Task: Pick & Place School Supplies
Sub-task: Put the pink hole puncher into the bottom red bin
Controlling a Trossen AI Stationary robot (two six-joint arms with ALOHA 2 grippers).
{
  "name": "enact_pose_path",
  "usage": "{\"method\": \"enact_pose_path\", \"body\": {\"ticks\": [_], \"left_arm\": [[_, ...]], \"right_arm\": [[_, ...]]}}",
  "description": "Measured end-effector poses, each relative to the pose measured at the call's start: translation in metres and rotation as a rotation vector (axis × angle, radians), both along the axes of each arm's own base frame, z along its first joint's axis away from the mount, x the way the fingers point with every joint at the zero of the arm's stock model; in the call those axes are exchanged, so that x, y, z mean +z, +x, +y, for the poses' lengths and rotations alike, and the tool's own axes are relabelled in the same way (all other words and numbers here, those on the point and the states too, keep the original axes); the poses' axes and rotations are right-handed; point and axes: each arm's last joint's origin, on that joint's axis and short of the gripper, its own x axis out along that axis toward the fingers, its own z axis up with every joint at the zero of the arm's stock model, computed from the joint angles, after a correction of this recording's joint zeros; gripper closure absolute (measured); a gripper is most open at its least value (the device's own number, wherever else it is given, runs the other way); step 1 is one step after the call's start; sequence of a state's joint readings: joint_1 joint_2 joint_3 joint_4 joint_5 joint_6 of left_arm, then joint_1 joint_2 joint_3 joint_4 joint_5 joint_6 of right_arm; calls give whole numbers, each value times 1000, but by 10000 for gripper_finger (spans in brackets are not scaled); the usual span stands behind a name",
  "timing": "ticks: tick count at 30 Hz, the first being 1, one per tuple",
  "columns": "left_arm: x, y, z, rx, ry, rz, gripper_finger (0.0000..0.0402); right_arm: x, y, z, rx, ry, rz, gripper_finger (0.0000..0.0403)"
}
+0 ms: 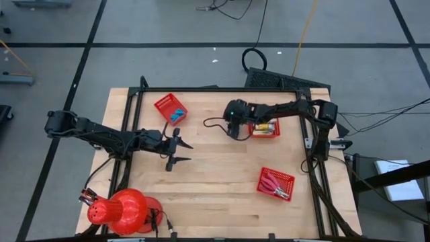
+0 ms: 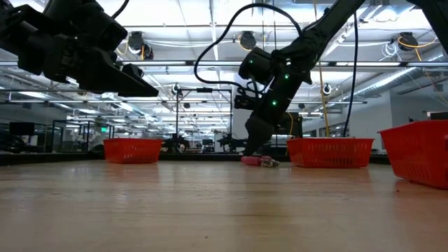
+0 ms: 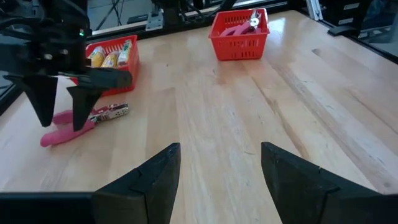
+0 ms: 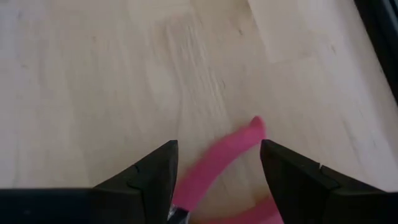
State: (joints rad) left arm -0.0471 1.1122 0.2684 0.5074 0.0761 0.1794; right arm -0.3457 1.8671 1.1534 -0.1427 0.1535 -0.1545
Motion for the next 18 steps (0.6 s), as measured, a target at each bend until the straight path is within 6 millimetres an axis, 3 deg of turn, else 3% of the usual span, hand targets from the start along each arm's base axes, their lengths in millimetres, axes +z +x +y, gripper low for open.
{"method": "enact_pose_path", "body": {"ticks": [11,18], "left_arm": [[0,0,0,0,0,4,174],[-1,0,0,0,0,6,174]], "right_arm": [[-1,-4,-8,-29,64,-12,179],[-15,-3,-10,-34,107,7,177]]}}
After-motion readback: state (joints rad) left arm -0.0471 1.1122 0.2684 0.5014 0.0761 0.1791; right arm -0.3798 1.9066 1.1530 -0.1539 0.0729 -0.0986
